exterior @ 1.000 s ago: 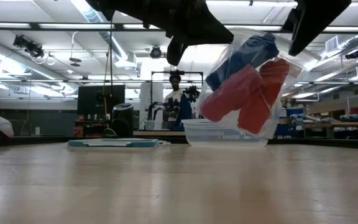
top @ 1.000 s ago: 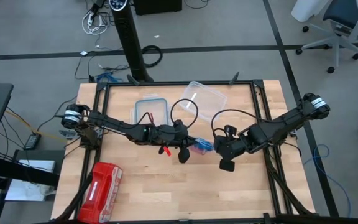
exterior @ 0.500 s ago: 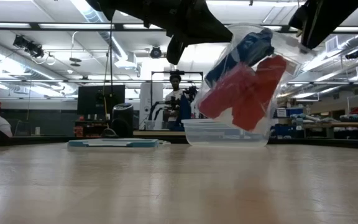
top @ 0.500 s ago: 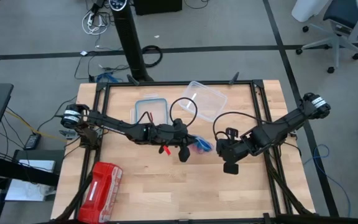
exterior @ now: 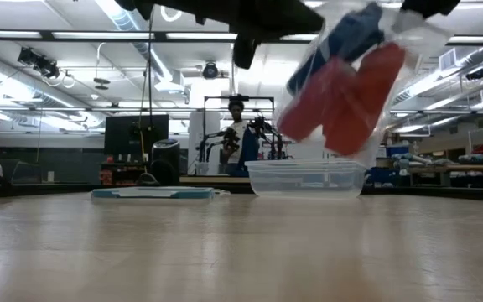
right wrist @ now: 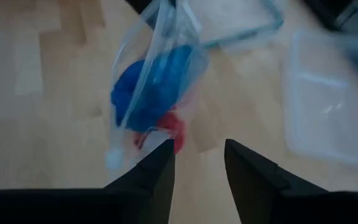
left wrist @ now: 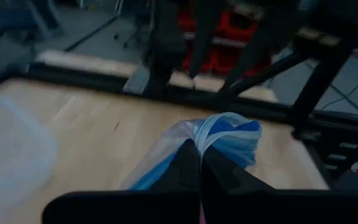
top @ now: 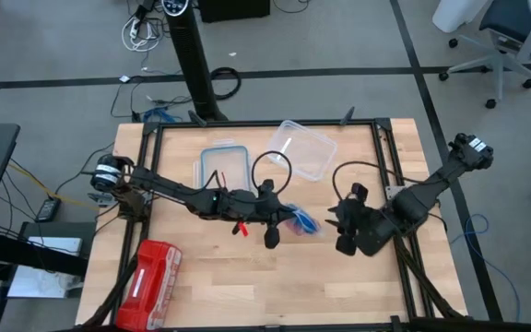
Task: Roll bandage
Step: Close the transparent zip bag
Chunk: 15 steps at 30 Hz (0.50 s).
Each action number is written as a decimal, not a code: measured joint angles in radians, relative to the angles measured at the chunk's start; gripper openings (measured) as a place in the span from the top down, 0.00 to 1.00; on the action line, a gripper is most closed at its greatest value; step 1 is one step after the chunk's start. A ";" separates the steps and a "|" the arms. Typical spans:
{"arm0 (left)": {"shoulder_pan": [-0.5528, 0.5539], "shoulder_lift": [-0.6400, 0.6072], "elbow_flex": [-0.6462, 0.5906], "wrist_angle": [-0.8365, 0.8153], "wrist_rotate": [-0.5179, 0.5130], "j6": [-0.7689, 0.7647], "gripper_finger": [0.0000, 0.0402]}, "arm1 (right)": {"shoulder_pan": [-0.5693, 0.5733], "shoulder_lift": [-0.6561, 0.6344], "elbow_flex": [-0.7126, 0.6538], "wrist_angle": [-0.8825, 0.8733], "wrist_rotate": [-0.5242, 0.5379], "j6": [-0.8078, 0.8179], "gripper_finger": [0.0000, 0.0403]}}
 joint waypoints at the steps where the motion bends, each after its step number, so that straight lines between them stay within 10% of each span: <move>1: -0.006 -0.001 0.000 0.016 0.000 0.016 1.00 | 0.022 0.000 0.000 0.001 0.035 0.000 0.66; 7: -0.023 0.010 -0.023 0.100 0.000 0.082 1.00 | 0.127 0.003 0.000 -0.007 0.079 0.021 0.66; 15: -0.008 0.012 -0.327 0.621 -0.039 0.082 1.00 | 0.246 0.003 -0.096 -0.011 0.228 0.200 0.67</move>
